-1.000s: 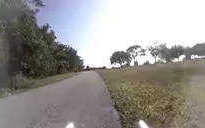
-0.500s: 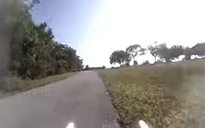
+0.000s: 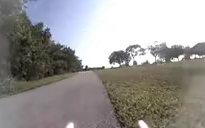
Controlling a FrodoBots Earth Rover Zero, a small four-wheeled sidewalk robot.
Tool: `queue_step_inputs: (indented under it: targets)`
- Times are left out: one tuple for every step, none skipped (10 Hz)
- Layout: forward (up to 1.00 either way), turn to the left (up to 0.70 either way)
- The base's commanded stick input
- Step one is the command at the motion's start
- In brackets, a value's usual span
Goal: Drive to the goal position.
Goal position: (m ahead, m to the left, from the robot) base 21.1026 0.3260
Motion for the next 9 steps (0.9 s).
queue_step_inputs:
  targets:
    - [1.0,0.0]
    - [1.0,0.0]
    - [1.0,0.0]
    - [1.0,0.0]
    - [1.0,0.0]
    - [1.0,0.0]
    - [1.0,0.0]
    - [1.0,0.0]
    - [1.0,0.0]
